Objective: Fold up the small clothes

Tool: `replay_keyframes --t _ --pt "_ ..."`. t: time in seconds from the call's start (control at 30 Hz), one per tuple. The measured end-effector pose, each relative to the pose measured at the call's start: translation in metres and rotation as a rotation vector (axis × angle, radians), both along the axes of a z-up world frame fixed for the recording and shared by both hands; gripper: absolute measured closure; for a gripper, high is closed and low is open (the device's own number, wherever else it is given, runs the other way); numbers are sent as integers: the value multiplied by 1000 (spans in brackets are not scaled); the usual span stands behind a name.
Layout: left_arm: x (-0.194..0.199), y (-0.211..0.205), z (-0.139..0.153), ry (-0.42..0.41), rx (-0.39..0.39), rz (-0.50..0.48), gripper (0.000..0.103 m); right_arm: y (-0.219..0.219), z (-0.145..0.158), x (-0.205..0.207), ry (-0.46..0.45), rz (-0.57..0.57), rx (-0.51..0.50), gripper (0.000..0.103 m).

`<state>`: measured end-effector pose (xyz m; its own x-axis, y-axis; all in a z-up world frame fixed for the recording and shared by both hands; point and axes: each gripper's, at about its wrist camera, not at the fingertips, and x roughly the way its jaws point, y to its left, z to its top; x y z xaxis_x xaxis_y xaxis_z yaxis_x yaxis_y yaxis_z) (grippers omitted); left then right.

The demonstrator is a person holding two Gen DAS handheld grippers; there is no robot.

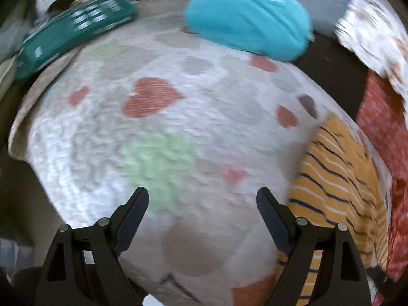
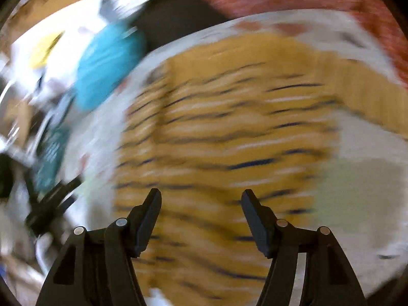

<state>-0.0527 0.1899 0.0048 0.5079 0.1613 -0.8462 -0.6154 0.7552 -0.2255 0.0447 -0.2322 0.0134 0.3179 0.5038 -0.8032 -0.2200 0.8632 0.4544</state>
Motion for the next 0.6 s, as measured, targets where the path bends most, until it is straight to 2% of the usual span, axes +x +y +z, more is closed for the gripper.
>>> replay_keyframes --t 0.07,0.13,0.27,0.33,0.4,0.43,0.47,0.6 --pt "-5 13 -3 6 -28 35 17 38 -11 -3 31 97 26 33" --pt "-9 22 -4 -8 -74 53 17 68 -27 -6 57 154 -5 35" --pt "-10 24 2 -44 -102 41 17 93 -50 -9 100 197 -67 40" --pt "-13 24 6 -58 -108 38 17 103 -58 -12 123 226 -79 58" --pt "-15 28 8 -69 -119 51 17 111 -60 -15 146 260 -84 86" --pt "-17 31 9 -75 -126 62 17 116 -58 -17 146 271 -90 93" --pt "-21 36 9 -82 -134 81 17 119 -53 -18 136 278 -101 99" --pt "-36 55 11 -96 -135 169 17 141 -16 -16 87 338 -55 99"
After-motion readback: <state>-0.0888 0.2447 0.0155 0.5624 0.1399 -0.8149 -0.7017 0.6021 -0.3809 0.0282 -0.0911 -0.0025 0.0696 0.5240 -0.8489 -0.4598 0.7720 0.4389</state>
